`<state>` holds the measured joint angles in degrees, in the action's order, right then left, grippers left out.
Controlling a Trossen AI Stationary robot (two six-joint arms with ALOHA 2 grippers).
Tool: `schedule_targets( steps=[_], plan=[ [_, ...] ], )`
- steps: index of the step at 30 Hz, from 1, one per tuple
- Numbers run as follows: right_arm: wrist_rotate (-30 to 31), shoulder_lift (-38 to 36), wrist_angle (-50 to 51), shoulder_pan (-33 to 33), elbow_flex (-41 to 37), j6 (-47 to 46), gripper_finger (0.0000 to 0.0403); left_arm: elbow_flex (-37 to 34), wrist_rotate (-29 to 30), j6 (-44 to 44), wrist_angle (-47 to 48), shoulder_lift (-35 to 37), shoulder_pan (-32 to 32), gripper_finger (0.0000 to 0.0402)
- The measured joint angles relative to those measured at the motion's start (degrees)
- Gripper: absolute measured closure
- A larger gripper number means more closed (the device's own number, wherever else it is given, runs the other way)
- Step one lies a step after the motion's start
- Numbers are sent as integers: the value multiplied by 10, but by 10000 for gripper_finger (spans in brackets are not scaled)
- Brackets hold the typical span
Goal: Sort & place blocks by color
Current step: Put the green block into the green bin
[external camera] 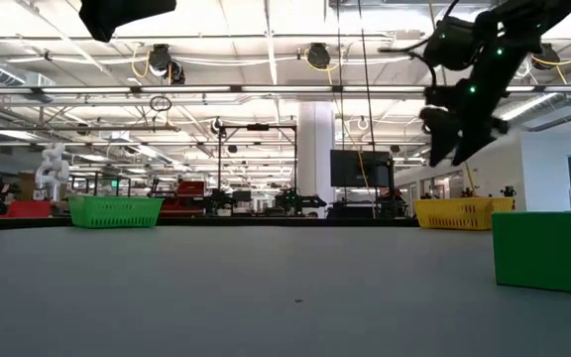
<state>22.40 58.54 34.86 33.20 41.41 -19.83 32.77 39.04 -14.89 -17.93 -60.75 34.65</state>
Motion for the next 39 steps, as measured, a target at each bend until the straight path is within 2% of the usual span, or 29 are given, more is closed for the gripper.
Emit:
schedule_targets(
  steps=[4, 7, 11, 14, 16, 20, 23, 27, 33, 39],
  plan=[
    [-156, 0, -46, -55, 0, 10, 101, 0, -2, 0, 2, 0, 0, 55],
    [-195, 0, -63, -139, 0, -2, 107, 0, -15, -3, 8, 0, 0, 55],
    [-191, 1, -82, -270, 0, -51, 110, 0, -15, -17, 19, 0, 0, 55],
    [-146, 22, -107, -371, 1, -101, 110, 0, -15, -18, 16, 0, 0, 55],
    [-119, 49, -129, -437, 1, -129, 110, 0, -15, -21, 13, 0, 0, 55],
    [-105, 126, -211, -545, 1, -172, 110, 0, -15, -24, 12, 0, 0, 55],
    [-103, 189, -294, -608, 1, -159, 110, 0, -15, -25, 12, 0, 0, 55],
    [-90, 260, -384, -659, 1, -140, 110, 0, -15, -28, 12, 0, 0, 55],
    [-88, 339, -502, -697, 1, -98, 110, 0, -15, -32, 15, 0, 0, 55],
    [-88, 377, -546, -705, 1, -79, 110, 0, -15, -33, 18, 0, 0, 55]
  ],
)
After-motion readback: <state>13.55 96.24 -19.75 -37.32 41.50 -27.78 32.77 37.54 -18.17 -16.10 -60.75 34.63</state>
